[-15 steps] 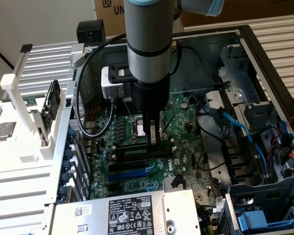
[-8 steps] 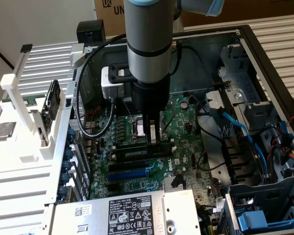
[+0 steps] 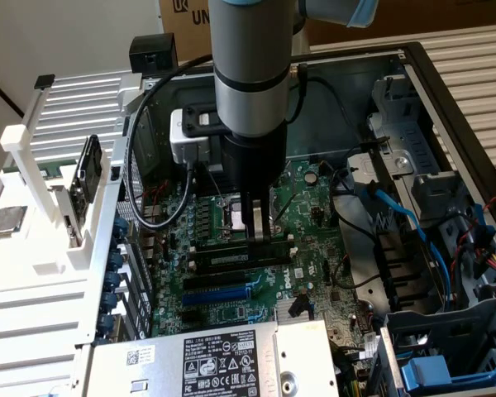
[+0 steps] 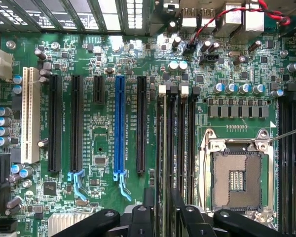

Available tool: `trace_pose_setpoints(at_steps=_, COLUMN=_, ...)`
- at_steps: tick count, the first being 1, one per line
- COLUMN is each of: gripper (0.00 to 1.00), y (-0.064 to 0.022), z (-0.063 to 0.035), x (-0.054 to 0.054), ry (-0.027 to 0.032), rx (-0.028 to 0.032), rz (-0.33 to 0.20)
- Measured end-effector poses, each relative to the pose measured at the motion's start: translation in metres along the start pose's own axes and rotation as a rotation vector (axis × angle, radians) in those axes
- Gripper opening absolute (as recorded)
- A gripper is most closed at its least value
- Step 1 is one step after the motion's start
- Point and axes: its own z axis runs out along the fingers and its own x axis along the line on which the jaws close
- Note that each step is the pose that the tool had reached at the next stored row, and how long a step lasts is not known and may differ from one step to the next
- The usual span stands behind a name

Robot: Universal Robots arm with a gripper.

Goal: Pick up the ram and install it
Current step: 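Insert the ram into the slot, then press down the ram until it locks into place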

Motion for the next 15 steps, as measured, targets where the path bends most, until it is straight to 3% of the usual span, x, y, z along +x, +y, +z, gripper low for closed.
trace_pose_setpoints(at_steps=3, gripper=0.27, y=0.0027, z=-0.0082, x=-0.0004, ry=0.0000, rx=0.0009, rz=0.000)
trace_pose_setpoints(at_steps=7, gripper=0.27, y=0.0070, z=-0.0091, x=-0.0004, ry=-0.0001, rx=0.0046, rz=0.000)
trace_pose_setpoints(at_steps=15, gripper=0.27, y=0.0082, z=-0.0092, x=-0.0004, ry=0.0000, rx=0.0054, rz=0.000)
